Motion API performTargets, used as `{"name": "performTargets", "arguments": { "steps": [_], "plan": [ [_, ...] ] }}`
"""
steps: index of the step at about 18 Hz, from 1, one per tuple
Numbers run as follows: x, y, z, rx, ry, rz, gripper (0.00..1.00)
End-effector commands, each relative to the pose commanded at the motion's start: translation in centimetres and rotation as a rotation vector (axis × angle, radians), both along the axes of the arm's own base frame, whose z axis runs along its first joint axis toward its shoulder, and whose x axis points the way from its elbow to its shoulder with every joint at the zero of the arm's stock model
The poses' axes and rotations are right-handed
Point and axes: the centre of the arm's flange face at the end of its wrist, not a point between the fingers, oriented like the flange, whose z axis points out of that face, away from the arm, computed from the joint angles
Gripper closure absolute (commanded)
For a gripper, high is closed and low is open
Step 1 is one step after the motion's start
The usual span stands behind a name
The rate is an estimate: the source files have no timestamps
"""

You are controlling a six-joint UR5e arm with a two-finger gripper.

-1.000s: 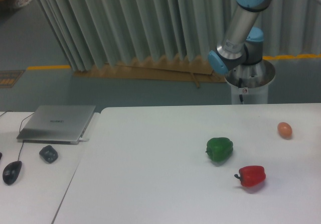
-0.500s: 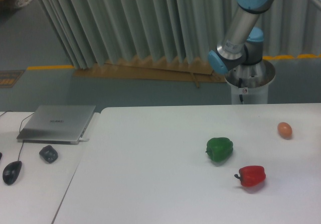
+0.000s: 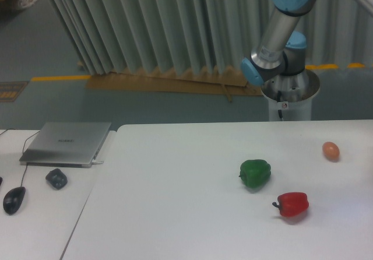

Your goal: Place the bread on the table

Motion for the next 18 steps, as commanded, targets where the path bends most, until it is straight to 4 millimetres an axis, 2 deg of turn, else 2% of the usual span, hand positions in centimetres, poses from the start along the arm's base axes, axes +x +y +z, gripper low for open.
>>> {"name": "performTargets", "arguments": {
  "steps": [12,16,17,18],
  "plan": [
    [-0.2,-0.1,-1.1,-0.008,-0.015,-0.001,0.00],
    [-0.3,-0.2,-1.3,-0.060,-0.019,-0.031,0.00],
    [-0.4,-0.2,-1.2,-0.060,-0.018,-0.032,0.01],
    [-0.4,-0.1,-1.3,-0.060,-0.018,-0.034,0.06]
  ]
}}
